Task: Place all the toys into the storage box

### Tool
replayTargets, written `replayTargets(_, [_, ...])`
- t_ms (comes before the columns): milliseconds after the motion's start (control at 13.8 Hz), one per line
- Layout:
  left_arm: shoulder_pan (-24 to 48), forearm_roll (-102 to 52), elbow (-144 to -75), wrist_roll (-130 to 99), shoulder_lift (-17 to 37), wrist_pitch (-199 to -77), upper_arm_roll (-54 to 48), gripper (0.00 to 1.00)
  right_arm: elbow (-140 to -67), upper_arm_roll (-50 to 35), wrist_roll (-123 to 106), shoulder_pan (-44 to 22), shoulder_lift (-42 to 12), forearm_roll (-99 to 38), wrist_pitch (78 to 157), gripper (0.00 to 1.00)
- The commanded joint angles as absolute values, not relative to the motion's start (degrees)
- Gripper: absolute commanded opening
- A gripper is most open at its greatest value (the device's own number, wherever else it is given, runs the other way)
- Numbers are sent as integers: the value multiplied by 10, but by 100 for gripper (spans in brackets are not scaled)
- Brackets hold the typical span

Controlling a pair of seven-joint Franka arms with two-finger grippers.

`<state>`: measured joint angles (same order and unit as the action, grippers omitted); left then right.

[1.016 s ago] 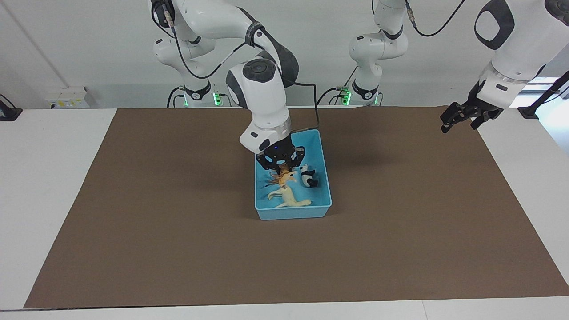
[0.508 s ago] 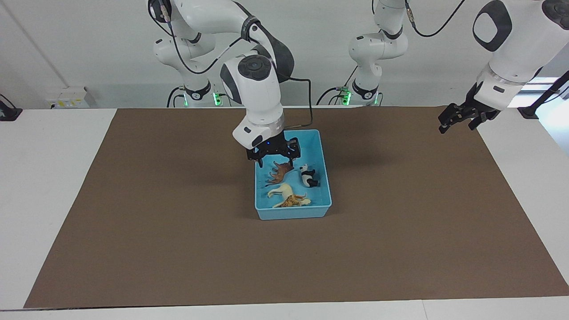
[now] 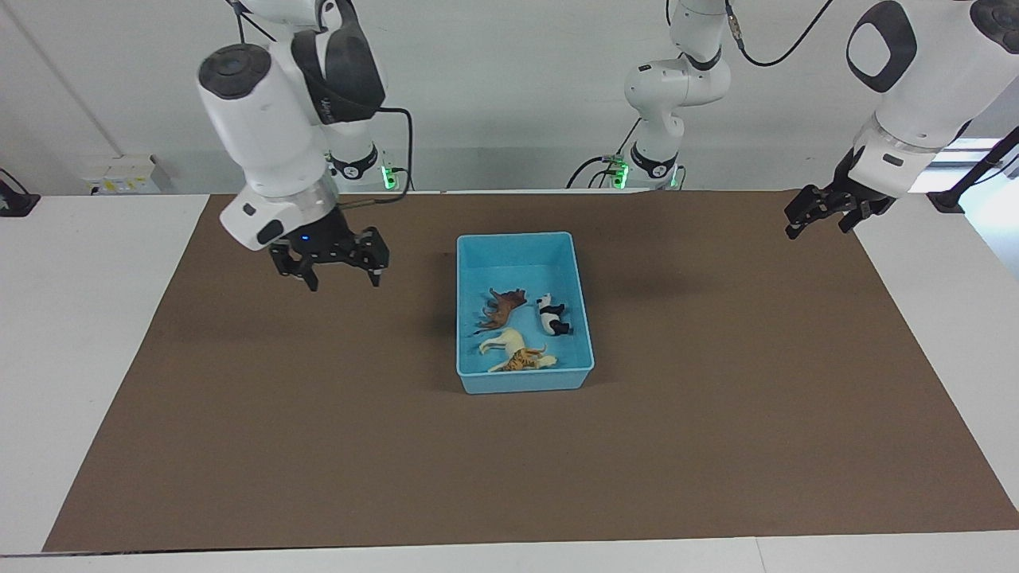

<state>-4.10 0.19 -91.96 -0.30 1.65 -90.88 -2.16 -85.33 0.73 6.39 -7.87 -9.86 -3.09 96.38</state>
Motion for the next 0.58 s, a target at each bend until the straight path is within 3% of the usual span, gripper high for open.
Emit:
replayTargets(0, [-42,-3,-930,2,6,-903,-23,100,-869,-2,24,-31,-80,-27,939,100])
replayTargets(508, [-42,-3,-929,2,6,-903,-23,100,-998,-2,43,-25,-9,-1,976,100])
